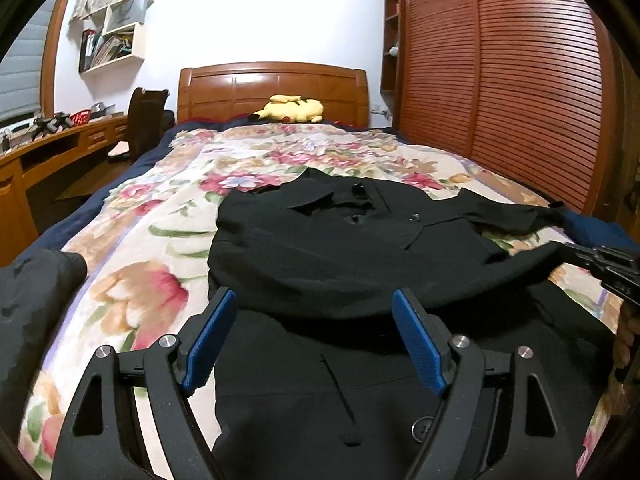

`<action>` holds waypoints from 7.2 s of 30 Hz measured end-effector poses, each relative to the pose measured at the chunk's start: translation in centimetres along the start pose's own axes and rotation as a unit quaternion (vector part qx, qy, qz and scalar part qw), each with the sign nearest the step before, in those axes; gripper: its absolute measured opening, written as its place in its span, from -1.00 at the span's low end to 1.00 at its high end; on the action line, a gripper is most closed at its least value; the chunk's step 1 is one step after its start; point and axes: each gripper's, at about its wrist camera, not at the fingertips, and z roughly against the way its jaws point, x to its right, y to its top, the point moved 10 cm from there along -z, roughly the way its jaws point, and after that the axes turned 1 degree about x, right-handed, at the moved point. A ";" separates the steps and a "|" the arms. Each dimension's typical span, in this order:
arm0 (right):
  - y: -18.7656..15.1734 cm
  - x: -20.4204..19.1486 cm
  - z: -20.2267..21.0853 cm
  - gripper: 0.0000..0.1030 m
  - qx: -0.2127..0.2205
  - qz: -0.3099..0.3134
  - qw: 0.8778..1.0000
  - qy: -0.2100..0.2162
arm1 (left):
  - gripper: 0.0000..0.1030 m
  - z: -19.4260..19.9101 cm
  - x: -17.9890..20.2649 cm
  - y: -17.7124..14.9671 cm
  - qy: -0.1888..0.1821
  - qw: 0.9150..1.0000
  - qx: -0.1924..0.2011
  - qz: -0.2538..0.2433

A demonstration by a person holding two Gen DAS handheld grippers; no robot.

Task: Fold large clothes

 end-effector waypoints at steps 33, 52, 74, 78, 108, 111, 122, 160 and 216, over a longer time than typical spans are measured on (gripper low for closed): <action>-1.8 -1.9 3.2 -0.08 -0.093 0.009 0.995 -0.032 | 0.57 1.1 2.0 -0.3 -0.041 0.999 -0.004 -0.013; -7.6 -1.3 -2.8 -0.06 -0.166 -0.007 0.986 -0.033 | 1.00 1.3 4.6 -0.2 -0.065 0.997 -0.002 -0.035; -1.7 13.1 -0.9 0.33 -0.114 -0.033 0.983 -0.143 | 1.00 1.0 6.7 0.0 -0.078 0.996 0.000 -0.044; -1.7 16.5 -2.0 0.33 -0.119 -0.066 0.978 -0.158 | 1.00 0.9 6.7 0.0 -0.076 0.996 0.000 -0.044; -0.1 32.0 -17.4 0.03 -0.130 -0.230 0.934 -0.240 | 1.00 -0.8 4.9 0.2 -0.051 0.998 -0.006 -0.029; -0.4 32.5 -18.4 -0.44 -0.142 -0.225 0.930 -0.254 | 1.00 -0.8 4.9 0.1 -0.053 0.998 -0.008 -0.029; 3.8 30.4 -18.0 -0.94 -0.086 -0.175 0.951 -0.238 | 1.00 -0.7 4.9 0.1 -0.052 0.998 -0.008 -0.032; 3.3 -1.1 -16.6 -0.94 -0.128 0.045 0.987 0.087 | 1.00 0.5 3.4 0.0 -0.046 0.999 -0.005 -0.028; -0.1 13.8 -19.9 -0.62 -0.227 -0.011 0.970 -0.083 | 1.00 1.1 4.8 -0.6 -0.059 0.997 -0.008 -0.056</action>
